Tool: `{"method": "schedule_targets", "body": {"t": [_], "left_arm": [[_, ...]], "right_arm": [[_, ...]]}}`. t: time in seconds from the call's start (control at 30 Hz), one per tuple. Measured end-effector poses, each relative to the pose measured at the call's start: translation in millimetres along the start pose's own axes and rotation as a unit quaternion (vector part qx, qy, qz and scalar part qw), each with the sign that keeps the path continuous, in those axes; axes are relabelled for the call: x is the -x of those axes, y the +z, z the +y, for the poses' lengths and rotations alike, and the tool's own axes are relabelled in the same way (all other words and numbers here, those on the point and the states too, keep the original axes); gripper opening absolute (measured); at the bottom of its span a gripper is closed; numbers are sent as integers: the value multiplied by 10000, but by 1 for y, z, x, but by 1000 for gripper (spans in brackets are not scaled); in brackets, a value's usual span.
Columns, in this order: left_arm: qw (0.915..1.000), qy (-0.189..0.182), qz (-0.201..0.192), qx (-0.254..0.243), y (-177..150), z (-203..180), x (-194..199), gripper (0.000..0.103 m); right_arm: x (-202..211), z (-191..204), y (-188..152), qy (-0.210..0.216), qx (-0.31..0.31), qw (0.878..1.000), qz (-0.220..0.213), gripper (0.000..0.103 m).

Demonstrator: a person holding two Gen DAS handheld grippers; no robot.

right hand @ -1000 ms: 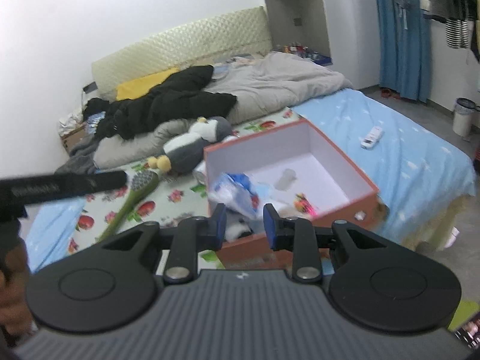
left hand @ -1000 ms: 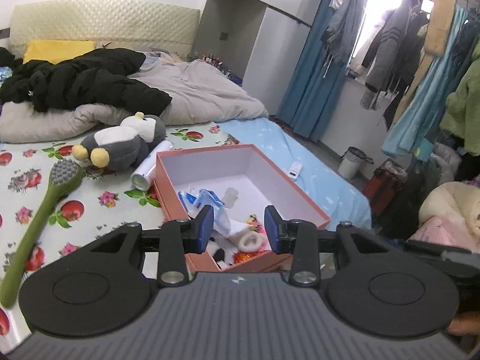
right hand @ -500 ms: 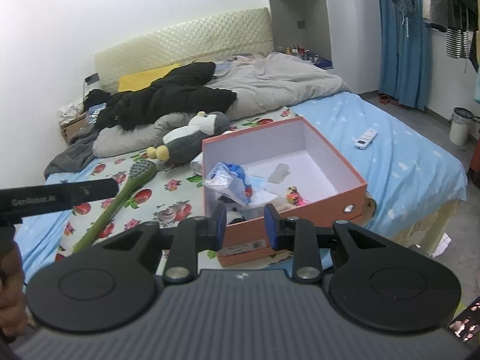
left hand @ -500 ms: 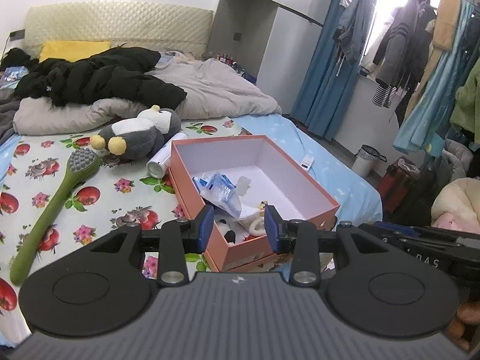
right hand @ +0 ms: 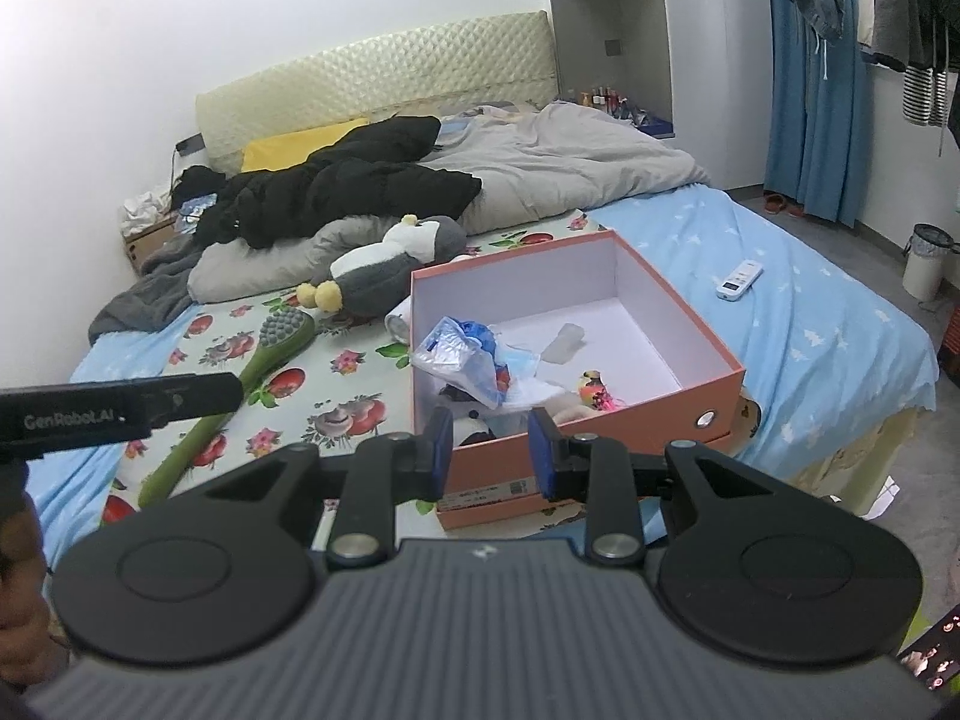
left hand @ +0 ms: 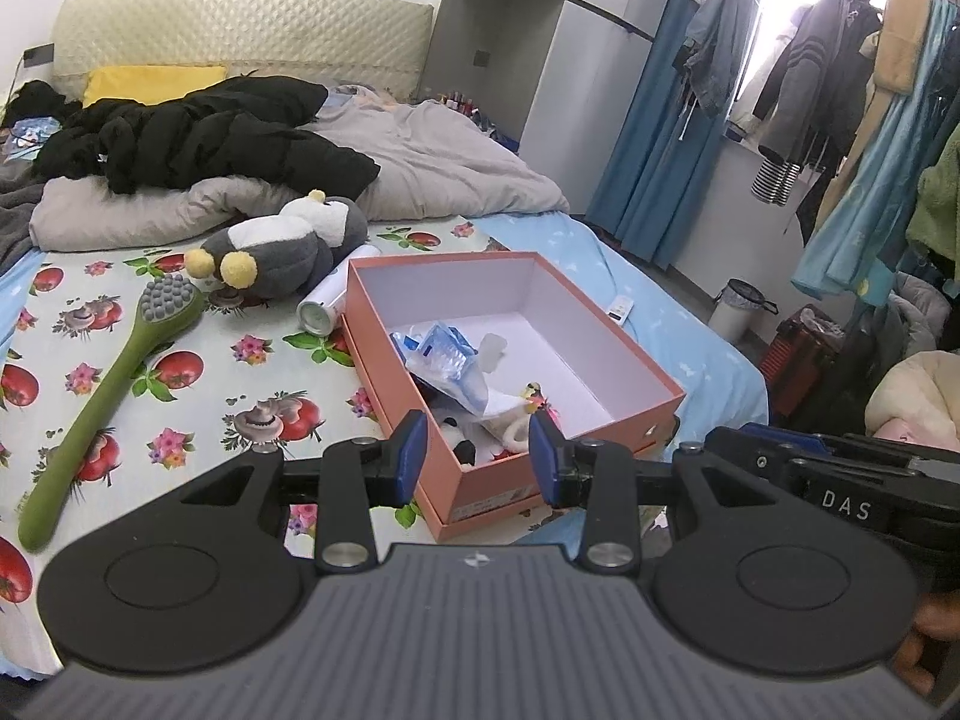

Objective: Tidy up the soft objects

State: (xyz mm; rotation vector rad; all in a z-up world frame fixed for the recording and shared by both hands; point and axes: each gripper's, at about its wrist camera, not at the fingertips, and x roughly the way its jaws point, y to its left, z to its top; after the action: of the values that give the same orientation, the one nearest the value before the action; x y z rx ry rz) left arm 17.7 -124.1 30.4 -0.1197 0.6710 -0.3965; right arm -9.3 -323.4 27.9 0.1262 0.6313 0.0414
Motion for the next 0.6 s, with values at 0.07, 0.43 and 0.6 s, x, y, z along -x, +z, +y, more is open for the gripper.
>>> {"method": "schedule_targets", "body": {"t": [0.07, 0.43, 0.6], "left_arm": [[10000, 0, 12, -2, -1, 0, 0, 47], [9999, -3, 26, 119, 3, 6, -5, 100], [9998, 172, 56, 24, 5, 3, -8, 103]], "right_arm": [[-1, 1, 1, -34, 18, 10000, -16, 32], [-3, -5, 4, -112, 10, 9998, -137, 87], [-5, -6, 5, -151, 1, 9998, -148, 88]]}}
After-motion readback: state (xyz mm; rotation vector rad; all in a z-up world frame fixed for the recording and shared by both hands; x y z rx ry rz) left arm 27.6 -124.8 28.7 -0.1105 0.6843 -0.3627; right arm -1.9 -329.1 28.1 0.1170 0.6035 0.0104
